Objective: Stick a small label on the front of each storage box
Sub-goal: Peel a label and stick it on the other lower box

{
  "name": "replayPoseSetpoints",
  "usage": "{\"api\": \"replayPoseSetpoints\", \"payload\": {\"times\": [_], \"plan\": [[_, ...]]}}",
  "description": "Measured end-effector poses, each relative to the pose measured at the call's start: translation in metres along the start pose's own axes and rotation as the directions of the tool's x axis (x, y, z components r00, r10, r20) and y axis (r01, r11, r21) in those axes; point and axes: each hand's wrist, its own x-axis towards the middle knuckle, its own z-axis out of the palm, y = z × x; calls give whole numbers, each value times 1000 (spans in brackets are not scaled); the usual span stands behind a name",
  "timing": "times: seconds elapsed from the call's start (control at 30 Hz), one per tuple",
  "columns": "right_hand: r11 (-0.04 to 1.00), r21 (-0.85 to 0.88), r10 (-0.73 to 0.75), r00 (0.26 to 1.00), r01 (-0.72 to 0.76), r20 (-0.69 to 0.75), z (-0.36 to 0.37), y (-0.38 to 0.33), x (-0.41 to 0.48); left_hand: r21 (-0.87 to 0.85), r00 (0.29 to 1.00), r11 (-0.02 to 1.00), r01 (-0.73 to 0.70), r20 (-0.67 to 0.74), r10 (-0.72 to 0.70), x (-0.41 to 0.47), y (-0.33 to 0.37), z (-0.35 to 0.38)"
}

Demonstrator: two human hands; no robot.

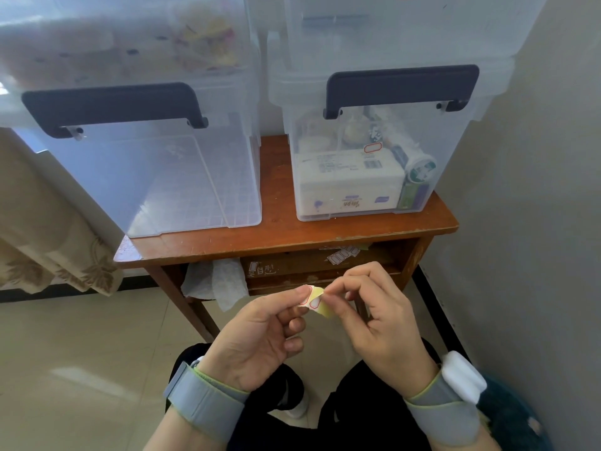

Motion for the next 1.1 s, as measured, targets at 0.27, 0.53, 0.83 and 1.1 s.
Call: {"api": "replayPoseSetpoints", "payload": {"times": [0.27, 0.53, 0.83, 1.1], "plan": [[986, 126, 109, 994, -109, 10, -3, -15, 19, 71, 983, 982, -175, -37, 178, 4, 5, -15], [952, 203, 201, 969, -227, 140, 19, -37, 80, 503, 730, 689, -521, -154, 665, -7, 30, -49], [941, 221, 227, 964, -254, 141, 83, -49, 143, 913, 327, 139, -383, -6, 945, 10, 64, -104], [957, 185, 218, 974, -225, 60, 139, -68, 183, 973, 140, -212, -90, 223, 965, 31, 97, -133]]}}
